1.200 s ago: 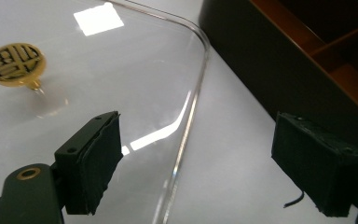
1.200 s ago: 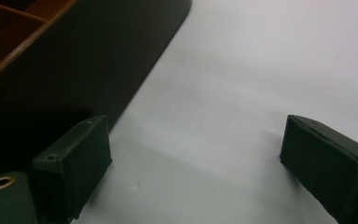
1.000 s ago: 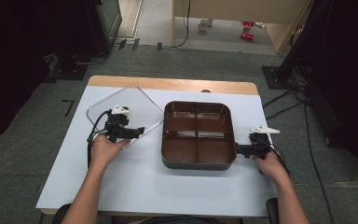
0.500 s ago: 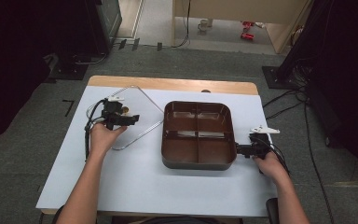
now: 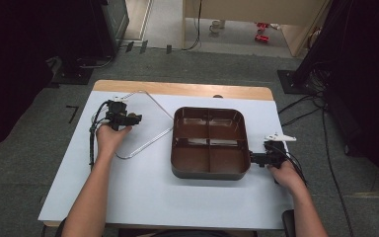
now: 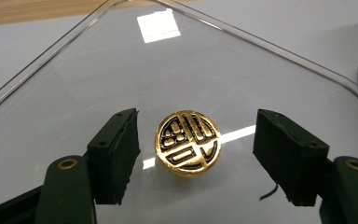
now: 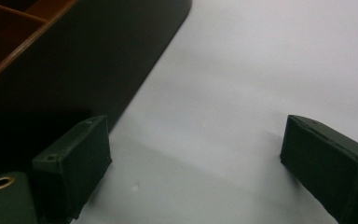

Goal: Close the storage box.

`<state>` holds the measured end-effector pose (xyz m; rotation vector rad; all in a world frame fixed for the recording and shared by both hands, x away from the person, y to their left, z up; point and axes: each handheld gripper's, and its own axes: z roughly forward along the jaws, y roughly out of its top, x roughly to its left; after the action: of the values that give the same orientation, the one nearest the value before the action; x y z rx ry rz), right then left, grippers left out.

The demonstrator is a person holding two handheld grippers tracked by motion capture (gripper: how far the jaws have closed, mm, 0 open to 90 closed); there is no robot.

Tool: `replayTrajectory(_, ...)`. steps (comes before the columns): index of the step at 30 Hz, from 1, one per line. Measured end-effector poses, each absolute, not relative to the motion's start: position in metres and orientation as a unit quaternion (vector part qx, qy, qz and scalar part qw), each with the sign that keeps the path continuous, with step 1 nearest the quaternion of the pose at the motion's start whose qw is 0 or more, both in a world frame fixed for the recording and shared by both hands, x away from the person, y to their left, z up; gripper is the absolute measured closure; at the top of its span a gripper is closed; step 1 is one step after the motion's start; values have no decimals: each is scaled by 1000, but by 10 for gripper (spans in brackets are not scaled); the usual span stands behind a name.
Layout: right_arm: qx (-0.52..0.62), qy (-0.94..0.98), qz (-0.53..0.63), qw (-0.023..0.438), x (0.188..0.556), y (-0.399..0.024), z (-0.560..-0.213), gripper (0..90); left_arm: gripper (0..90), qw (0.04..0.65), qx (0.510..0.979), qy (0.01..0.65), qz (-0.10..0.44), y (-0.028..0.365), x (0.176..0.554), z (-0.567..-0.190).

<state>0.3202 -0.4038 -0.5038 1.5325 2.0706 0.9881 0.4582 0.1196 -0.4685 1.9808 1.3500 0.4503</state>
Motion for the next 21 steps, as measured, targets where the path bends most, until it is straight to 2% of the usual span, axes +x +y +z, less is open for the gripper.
replayTrajectory(8,545,737,351,190,320,-404,-504,78,424,334,762,523,185,119,462,-479)
replayTrajectory(13,545,737,352,190,320,-404,-504,78,571,335,769,511,187,119,460,-478)
replayTrajectory(21,545,737,352,190,320,-404,-504,78,592,336,768,515,180,120,461,-476)
